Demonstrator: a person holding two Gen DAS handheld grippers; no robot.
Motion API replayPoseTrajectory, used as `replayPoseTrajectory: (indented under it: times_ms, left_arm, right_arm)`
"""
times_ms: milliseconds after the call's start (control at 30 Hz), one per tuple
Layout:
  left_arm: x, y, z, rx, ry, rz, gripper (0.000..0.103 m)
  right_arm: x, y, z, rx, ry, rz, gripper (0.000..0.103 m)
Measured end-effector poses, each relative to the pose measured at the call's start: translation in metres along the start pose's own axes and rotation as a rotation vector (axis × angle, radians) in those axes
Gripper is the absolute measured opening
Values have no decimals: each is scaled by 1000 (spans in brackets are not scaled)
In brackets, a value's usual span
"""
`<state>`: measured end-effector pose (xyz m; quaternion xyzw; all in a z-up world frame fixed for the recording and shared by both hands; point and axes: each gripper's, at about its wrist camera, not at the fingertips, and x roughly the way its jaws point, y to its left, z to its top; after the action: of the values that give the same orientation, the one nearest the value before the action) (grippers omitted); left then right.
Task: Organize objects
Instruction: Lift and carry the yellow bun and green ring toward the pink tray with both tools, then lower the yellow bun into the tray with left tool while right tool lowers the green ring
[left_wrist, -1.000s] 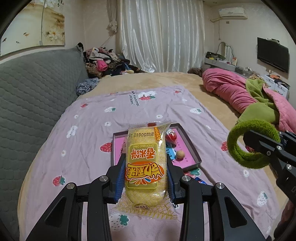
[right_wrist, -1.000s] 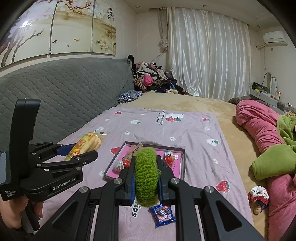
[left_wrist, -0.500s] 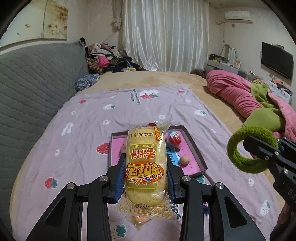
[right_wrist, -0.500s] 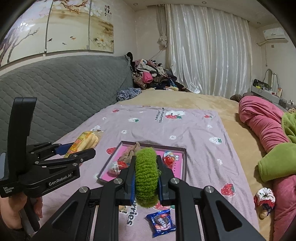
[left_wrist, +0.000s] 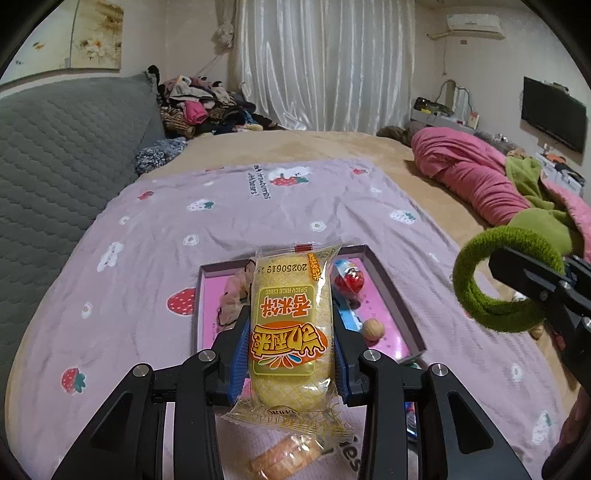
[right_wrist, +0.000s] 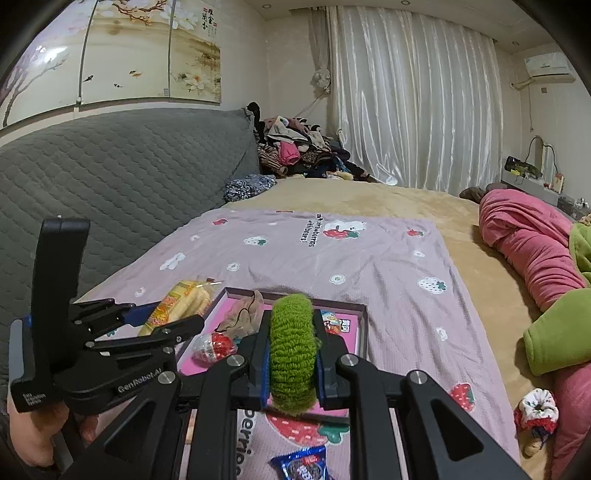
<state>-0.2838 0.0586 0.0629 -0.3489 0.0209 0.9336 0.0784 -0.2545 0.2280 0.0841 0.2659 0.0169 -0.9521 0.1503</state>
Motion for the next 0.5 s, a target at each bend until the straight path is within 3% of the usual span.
replayPoseTrajectory:
  times_ms: [500]
  left_arm:
    - [90,7,-12,-24,58,-19,39]
  right_arm:
    - [87,-28,-25,41,62,-17,18]
